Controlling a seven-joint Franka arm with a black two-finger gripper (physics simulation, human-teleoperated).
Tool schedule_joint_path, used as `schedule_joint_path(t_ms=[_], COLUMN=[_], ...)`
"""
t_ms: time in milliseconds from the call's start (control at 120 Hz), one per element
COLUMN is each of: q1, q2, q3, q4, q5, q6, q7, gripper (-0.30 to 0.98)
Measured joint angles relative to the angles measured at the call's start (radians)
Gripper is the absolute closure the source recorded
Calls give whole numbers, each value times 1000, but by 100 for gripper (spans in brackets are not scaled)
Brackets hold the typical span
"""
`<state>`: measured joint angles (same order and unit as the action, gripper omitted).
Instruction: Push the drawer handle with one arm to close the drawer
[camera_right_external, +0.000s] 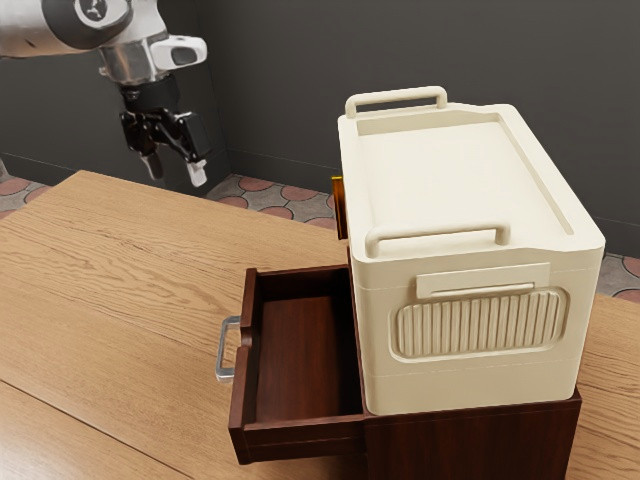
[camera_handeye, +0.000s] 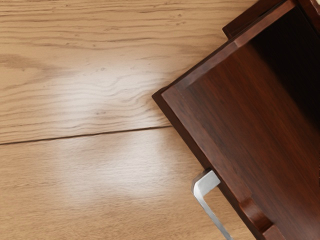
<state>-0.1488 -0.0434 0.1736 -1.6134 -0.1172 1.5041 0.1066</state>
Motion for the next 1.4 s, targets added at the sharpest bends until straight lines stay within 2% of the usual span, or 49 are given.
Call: schedule_joint_path(t_ms=[67, 133, 242, 350, 417, 500, 533, 575, 608, 717, 867, 1400], q1=[-9, -8, 13, 16, 17, 16, -18, -127, -188, -256, -264, -266], q2=[-9, -126, -404, -479, -452, -360, -323, -297, -285, -204, -148, -112], q3=[0, -2, -4, -5, -4, 4, 51, 177, 235, 299, 275, 187], q4=[-19, -170, -510, -709, -763, -776, -773, -770, -767, -763, -765, -811], q5=[3, 28, 129, 214, 250, 281, 288, 301, 319, 352, 364, 233], q6=[11, 47, 125, 252, 342, 461, 504, 550, 582, 680, 765, 808], q7=[13, 24, 45, 111, 175, 255, 286, 322, 349, 428, 532, 742], gripper=[0, 0, 3, 12, 17, 23, 26, 28, 30, 37, 46, 51])
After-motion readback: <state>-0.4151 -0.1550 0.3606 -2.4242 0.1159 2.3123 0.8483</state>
